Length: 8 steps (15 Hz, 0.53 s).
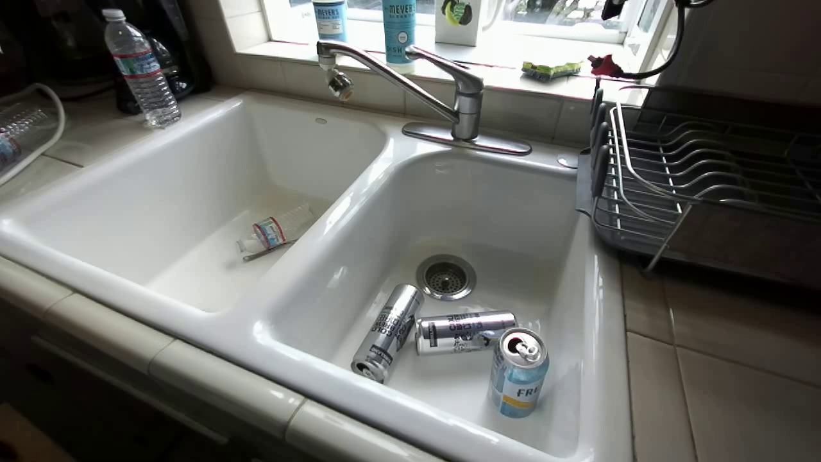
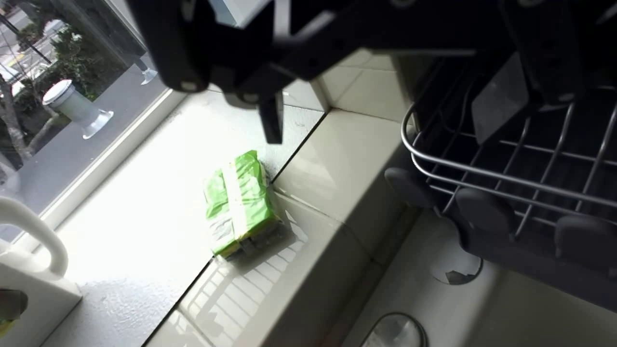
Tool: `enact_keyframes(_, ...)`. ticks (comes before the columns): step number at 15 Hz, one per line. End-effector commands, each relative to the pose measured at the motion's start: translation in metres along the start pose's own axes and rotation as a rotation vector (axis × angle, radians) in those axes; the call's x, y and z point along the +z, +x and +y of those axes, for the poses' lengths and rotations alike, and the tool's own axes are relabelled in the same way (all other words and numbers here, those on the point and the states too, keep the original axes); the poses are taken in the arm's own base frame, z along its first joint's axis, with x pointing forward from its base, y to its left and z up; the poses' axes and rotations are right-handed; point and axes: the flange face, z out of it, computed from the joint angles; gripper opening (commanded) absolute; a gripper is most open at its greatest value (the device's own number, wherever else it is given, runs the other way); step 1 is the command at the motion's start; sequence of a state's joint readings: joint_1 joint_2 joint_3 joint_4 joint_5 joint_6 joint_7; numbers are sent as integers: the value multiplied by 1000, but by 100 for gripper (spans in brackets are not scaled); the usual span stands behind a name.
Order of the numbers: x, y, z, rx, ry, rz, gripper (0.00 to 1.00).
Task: Remove the sponge from the window sill
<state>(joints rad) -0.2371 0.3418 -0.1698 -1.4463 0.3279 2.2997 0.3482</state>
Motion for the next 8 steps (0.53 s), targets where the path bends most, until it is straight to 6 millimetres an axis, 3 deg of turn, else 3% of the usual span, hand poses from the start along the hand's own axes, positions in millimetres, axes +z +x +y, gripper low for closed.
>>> enact_keyframes(1,13,-6,-16,-44,42,-53,100)
enact_keyframes(4,26,-10,-35,-101,33,-84,100)
enact_keyframes(8,41,5,-36,-136,-55,-125,100)
